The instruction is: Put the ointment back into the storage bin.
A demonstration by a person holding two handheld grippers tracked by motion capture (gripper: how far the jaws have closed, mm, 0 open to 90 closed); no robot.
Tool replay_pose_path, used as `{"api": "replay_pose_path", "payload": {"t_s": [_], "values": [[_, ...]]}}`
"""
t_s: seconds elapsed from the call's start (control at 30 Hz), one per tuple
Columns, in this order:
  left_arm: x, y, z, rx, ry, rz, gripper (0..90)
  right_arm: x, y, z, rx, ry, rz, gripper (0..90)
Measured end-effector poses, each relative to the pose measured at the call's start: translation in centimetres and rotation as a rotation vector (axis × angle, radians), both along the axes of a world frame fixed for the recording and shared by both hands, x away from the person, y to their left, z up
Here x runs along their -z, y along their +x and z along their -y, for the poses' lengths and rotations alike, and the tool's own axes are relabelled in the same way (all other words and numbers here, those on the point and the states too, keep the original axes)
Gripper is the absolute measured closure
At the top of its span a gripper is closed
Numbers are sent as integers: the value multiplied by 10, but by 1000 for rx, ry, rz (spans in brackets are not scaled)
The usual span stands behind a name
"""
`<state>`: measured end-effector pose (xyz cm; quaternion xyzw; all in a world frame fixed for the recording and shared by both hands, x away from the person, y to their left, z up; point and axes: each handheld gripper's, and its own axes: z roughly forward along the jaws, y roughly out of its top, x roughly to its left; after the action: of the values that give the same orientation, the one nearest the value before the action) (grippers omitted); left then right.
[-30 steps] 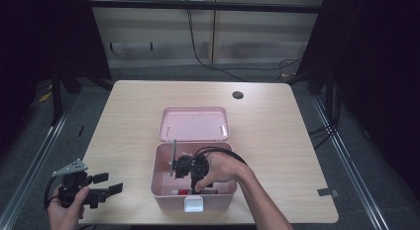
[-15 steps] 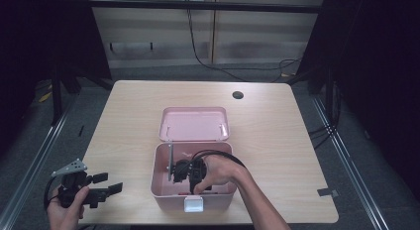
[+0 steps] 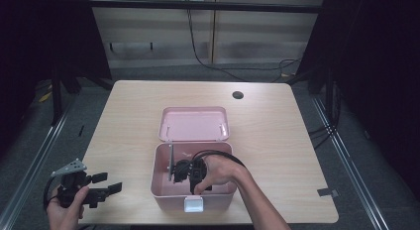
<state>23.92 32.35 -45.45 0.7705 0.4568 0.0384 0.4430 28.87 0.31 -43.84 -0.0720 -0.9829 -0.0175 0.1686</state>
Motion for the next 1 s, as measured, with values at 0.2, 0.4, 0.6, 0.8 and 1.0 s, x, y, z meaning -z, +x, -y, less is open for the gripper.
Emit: {"api": "replay_pose_path", "payload": {"t_s": [0.2,0.4,0.6,0.8,1.0], "values": [[0,0,0,0,1,-2,181,-2,2,3,2,11,15,700],[0,0,0,4,5,-3,181,-8,2,7,15,23,35,699],[0,0,0,2,2,-2,181,-15,2,9,22,38,60,693],[0,0,0,2,3,-2,181,-19,1,10,28,47,71,688],[0,0,0,0,0,-2,181,-23,3,14,42,56,83,680]]}}
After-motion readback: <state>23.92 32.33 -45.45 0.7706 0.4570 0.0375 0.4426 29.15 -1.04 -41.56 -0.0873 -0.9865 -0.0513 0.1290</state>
